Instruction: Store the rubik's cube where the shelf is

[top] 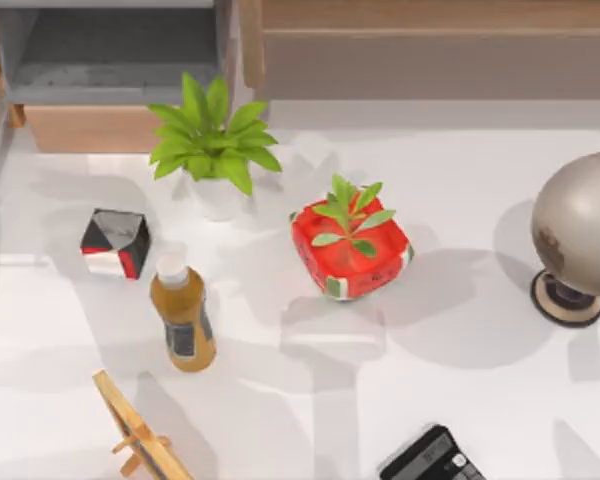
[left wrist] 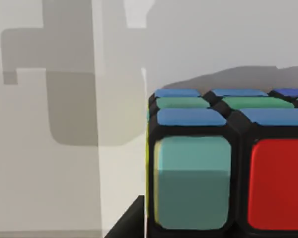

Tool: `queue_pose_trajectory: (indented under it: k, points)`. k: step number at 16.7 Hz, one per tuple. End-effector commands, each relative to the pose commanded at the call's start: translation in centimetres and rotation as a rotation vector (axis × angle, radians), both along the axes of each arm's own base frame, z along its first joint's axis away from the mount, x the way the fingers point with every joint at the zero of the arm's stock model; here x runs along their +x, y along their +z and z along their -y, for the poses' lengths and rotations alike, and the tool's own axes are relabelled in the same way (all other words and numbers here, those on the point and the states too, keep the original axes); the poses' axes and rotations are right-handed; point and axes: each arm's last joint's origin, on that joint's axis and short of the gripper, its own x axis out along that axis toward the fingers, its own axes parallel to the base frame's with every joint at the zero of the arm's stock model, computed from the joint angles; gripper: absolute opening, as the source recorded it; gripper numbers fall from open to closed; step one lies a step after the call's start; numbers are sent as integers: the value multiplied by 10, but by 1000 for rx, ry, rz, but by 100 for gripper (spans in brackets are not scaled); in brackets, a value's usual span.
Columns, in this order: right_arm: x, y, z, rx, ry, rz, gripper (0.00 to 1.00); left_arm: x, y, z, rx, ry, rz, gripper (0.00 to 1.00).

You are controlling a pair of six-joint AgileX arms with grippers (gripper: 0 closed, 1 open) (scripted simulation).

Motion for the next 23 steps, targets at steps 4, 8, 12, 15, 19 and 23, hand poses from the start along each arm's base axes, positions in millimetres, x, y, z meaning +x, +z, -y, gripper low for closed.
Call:
queue_pose_trajectory:
  k: [4,8,12,15,19,23]
  points:
    - [0,0,0,0,0,0,100,0,0,0,0,0,0,0]
    - [0,0,0,0,0,0,100,-2,2,-2,0,2,-8,0]
    - [0,0,0,0,0,0,100,-13,32,-2,11,-8,-18,0]
    - [0,0,0,0,0,0,100,-20,70,3,38,-22,37,0]
    - [0,0,0,0,0,0,100,-20,81,1,43,-12,60,0]
    - [0,0,0,0,0,0,100,-7,44,-4,11,6,11,0]
